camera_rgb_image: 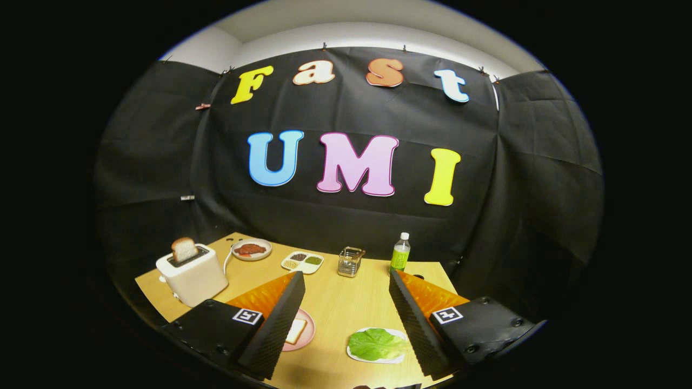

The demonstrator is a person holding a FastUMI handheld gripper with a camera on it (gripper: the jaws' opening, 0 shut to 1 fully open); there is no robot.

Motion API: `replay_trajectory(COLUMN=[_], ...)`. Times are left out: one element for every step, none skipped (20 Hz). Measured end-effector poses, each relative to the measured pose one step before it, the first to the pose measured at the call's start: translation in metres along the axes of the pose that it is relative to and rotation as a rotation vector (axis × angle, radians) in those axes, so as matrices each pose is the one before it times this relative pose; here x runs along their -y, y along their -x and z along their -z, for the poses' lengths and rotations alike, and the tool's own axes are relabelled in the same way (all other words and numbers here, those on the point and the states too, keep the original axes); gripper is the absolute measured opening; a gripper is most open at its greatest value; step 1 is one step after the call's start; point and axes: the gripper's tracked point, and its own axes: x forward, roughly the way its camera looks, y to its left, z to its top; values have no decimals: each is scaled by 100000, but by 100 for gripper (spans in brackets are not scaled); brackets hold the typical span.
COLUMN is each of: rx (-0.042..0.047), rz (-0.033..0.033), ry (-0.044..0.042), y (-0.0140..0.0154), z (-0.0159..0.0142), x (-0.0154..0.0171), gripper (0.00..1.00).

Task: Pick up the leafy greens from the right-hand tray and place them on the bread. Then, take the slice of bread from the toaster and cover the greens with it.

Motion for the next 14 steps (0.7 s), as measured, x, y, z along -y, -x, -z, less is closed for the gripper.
replay_trajectory(rx=[-1916,-2137,-2344,-2156,-2171,-1936,-2062,-2426,-3135,-3678,-3466,-3364,-3783,-3641], rz=[-2130,-2805,-3395,-2958,-2716,-2708,-3046,-3347,-4148,-4528,-3959,-3306,-3034,-2478], ry=[2125,2368,2952,3317,3742,3833,3604,2847,1997,1687,1854,1597,1267,706], y=[-542,-582,-553,-548,-500,-596,-401,-654,-671,-532,-445,-514,-515,-738], z=[881,924,960,1028,1052,1051,1116,1247,1586,1674,1596,1546,1533,1264], x=[248,62,4,173,230,232,17,-7,-377,-430,-502,-243,-187,171], gripper=[98,98,97,98,98,98,98,98,98,98,98,98,98,98])
